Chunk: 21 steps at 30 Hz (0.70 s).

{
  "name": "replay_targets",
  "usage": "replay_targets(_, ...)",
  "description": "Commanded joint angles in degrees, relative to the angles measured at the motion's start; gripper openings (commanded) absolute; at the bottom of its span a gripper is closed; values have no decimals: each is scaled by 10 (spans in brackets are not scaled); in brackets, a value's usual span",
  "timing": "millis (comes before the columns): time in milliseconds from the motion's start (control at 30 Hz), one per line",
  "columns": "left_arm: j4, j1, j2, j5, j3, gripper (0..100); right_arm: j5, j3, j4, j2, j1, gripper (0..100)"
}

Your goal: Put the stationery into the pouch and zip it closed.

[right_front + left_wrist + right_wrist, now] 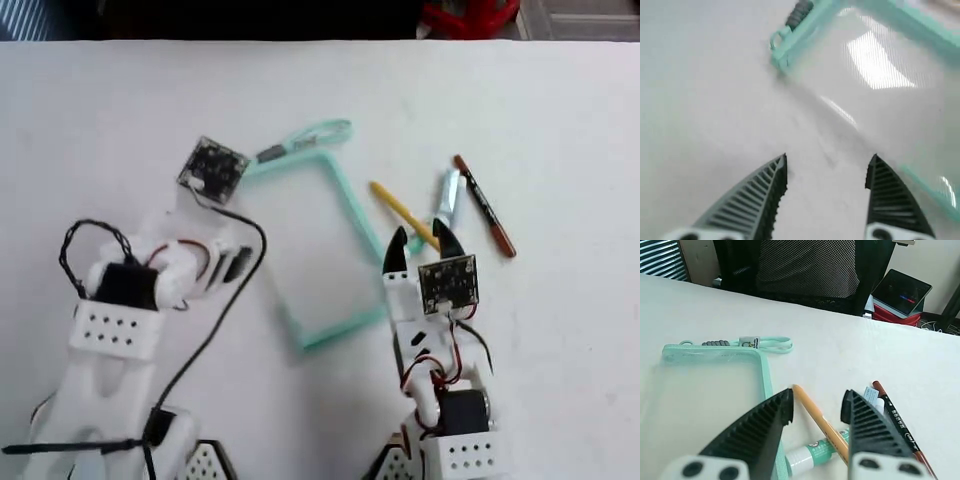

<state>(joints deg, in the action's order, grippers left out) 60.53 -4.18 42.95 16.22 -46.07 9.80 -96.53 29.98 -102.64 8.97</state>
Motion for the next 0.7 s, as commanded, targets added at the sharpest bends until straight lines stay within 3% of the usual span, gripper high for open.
replay_targets(0, 37, 22, -108, -59, 155, 264, 7, -3, 1, -4, 5, 169)
replay_targets(133, 92, 22, -319, -105, 352, 267, 7, -3, 1, -4, 4, 169)
replay_targets(333, 184, -20, -548, -99, 614, 247, 7, -3, 2, -4, 4, 169)
replay_targets(500, 151, 7, -660, -99, 767, 103, 8, -3, 2, -4, 5, 169)
replay_targets(667, 128, 12, -807, -38, 884, 111, 8, -3, 2, -4, 1, 169)
